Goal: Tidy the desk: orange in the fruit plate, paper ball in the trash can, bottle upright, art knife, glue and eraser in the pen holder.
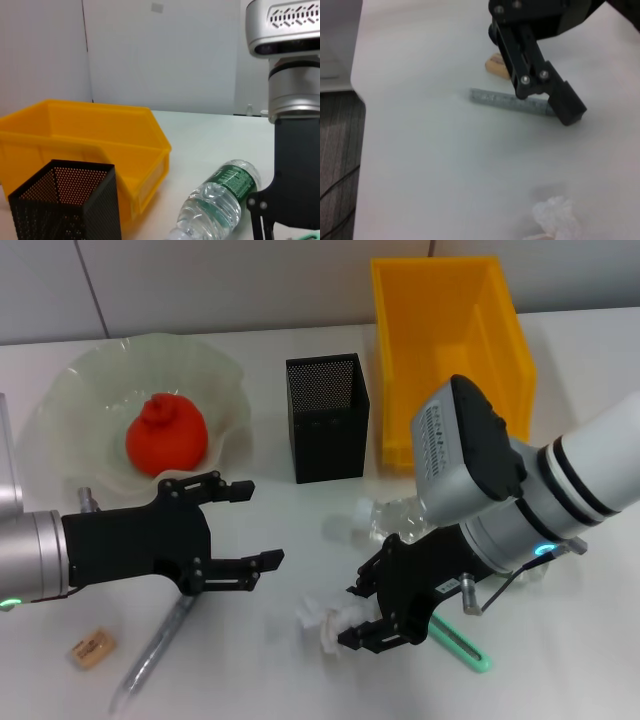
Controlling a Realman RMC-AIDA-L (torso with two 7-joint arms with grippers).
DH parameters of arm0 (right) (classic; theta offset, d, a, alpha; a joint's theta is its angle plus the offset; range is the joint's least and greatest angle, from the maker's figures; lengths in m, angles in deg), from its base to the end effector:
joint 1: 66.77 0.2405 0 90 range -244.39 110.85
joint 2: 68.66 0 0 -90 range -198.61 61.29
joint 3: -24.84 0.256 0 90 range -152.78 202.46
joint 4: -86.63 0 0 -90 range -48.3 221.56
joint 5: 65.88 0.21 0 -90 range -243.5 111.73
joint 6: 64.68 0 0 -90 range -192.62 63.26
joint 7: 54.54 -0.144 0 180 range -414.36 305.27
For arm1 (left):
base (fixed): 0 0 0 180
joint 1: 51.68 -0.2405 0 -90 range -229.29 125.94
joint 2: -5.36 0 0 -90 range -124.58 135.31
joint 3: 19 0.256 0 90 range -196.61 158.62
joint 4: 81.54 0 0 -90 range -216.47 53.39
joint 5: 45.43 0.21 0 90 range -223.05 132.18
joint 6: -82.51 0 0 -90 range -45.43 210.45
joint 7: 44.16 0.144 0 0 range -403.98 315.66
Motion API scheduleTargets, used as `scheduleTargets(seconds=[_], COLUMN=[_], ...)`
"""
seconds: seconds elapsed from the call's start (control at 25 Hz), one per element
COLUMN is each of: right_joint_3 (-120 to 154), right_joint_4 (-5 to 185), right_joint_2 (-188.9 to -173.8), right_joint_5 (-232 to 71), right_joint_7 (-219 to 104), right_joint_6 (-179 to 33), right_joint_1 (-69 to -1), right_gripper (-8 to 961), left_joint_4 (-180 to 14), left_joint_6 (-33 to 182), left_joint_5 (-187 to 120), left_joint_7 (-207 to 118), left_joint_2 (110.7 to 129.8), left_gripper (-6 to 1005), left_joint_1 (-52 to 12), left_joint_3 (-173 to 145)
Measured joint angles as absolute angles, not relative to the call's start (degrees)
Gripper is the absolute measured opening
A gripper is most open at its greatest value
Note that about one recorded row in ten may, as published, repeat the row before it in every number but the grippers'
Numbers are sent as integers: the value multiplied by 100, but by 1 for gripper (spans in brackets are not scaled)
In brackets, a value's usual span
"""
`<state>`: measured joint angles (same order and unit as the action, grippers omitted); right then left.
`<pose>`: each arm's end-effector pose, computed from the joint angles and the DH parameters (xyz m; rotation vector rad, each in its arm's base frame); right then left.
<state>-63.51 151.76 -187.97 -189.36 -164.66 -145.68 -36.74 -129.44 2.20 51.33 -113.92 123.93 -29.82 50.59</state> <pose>0.1820 0.3146 -0.0665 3.1186 -0.3220 0.1655 -0.2383 0.3127 -0.0292 -2.8284 -0.1796 -0.5967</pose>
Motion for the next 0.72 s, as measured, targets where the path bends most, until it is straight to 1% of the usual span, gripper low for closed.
scheduleTargets(seconds=[0.2, 0.72], right_joint_3=[-6263, -5511], right_joint_4=[15459, 16152], right_joint_2=[-18781, -18775], right_joint_5=[-18950, -19255], right_joint_7=[-16503, -16405], right_joint_6=[-14646, -14655], right_joint_1=[-3871, -4460], right_gripper=[430, 424], left_joint_4=[-12944, -12934], left_joint_6=[247, 422], left_joint_5=[5114, 5076], left_joint_7=[-11388, -11385], left_joint_2=[12392, 12402], left_gripper=[856, 856], left_joint_1=[-2978, -2931], left_joint_3=[5052, 5087])
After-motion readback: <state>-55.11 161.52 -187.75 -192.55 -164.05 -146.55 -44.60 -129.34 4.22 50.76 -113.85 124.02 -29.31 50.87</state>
